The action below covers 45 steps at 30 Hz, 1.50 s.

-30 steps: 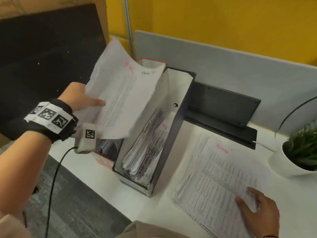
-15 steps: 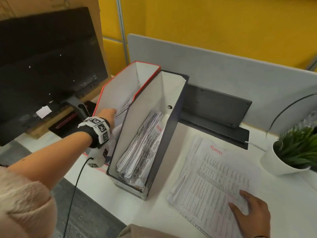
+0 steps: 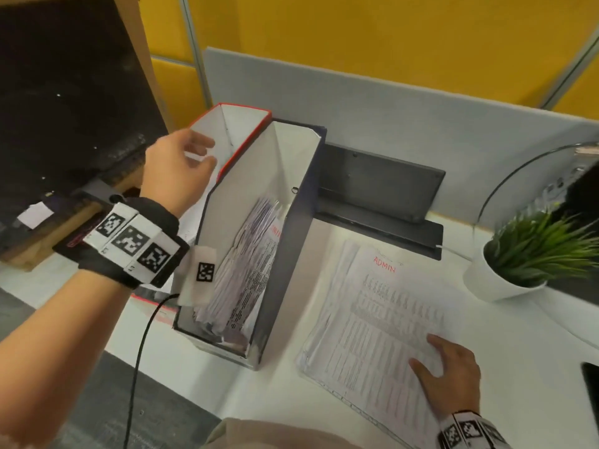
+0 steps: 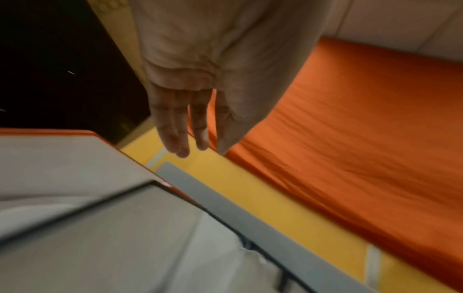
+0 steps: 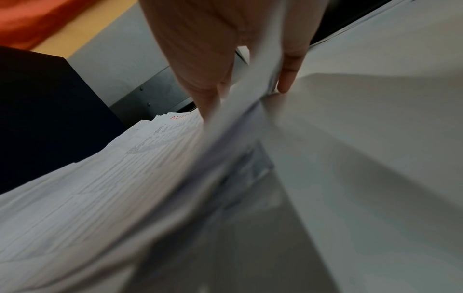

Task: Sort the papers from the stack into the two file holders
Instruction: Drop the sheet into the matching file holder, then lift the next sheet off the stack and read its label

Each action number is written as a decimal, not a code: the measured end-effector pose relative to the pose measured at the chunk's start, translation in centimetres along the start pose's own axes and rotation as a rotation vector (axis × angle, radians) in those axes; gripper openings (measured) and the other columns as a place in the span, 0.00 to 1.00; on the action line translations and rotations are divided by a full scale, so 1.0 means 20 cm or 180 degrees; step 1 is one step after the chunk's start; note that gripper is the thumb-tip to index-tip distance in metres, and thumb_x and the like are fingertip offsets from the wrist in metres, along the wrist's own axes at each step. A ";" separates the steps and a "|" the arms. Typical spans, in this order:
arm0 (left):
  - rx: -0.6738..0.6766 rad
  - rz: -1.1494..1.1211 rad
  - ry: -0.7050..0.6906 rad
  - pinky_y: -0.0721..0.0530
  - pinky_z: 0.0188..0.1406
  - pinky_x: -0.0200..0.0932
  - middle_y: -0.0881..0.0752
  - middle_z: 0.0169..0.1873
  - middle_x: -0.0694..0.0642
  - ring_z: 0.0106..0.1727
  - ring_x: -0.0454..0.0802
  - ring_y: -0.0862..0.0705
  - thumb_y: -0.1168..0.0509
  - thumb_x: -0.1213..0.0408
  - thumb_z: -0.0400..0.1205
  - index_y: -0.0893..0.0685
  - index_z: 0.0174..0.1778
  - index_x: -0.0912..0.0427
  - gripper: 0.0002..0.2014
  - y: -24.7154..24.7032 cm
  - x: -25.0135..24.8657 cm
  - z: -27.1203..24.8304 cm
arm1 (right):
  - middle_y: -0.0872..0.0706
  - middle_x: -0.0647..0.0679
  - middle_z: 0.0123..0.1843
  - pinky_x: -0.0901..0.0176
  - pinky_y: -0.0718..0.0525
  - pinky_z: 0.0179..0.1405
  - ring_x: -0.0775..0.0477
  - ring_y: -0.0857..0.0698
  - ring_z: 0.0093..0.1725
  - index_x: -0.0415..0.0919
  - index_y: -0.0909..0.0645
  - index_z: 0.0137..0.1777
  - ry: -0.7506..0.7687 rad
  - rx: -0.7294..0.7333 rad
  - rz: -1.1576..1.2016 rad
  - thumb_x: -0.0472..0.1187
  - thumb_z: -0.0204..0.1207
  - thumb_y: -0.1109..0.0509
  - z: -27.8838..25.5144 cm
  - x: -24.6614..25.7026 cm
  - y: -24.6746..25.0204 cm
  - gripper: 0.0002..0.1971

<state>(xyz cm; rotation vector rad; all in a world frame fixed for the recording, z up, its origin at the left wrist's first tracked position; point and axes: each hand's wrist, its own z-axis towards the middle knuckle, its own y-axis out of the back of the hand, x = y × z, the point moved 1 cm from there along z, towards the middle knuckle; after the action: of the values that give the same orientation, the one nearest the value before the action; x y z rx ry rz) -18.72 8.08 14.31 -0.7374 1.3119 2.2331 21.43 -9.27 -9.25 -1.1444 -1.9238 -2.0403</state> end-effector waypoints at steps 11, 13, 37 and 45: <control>0.1470 -0.0434 -0.0511 0.18 0.45 0.41 0.15 0.47 0.51 0.43 0.47 0.17 0.37 0.65 0.80 0.15 0.52 0.55 0.08 -0.75 -0.39 -0.65 | 0.25 0.42 0.66 0.63 0.37 0.65 0.43 0.29 0.67 0.45 0.21 0.66 -0.0072 0.0061 0.0092 0.43 0.67 0.21 -0.02 0.00 -0.01 0.27; 0.2070 0.0175 -0.0188 0.20 0.47 0.42 0.15 0.53 0.56 0.48 0.51 0.16 0.40 0.62 0.82 0.18 0.59 0.58 0.12 -0.90 -0.31 -0.73 | 0.26 0.45 0.67 0.64 0.37 0.65 0.45 0.30 0.66 0.47 0.22 0.66 -0.0076 0.0125 0.0086 0.44 0.67 0.21 -0.02 0.00 -0.01 0.27; 0.1828 0.0179 -0.0428 0.15 0.42 0.49 0.16 0.50 0.55 0.45 0.53 0.17 0.37 0.60 0.83 0.12 0.53 0.58 0.11 -1.03 -0.14 -0.87 | 0.27 0.48 0.58 0.62 0.25 0.53 0.49 0.25 0.54 0.46 0.40 0.77 -0.0631 0.0532 0.1456 0.32 0.64 0.21 0.03 0.10 0.03 0.44; 0.2038 -0.1601 0.0552 0.22 0.40 0.28 0.14 0.40 0.52 0.42 0.44 0.17 0.38 0.74 0.81 0.20 0.40 0.55 0.09 -1.02 -0.13 -0.90 | 0.23 0.44 0.50 0.62 0.23 0.44 0.41 0.18 0.47 0.50 0.48 0.78 -0.1216 0.0155 0.1943 0.34 0.63 0.18 0.08 0.09 0.07 0.50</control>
<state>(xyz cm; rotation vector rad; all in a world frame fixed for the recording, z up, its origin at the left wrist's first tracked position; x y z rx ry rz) -0.20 0.92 -4.53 -0.8903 1.5853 1.2766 21.72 -7.38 -7.26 -1.9219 -1.4620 -1.5185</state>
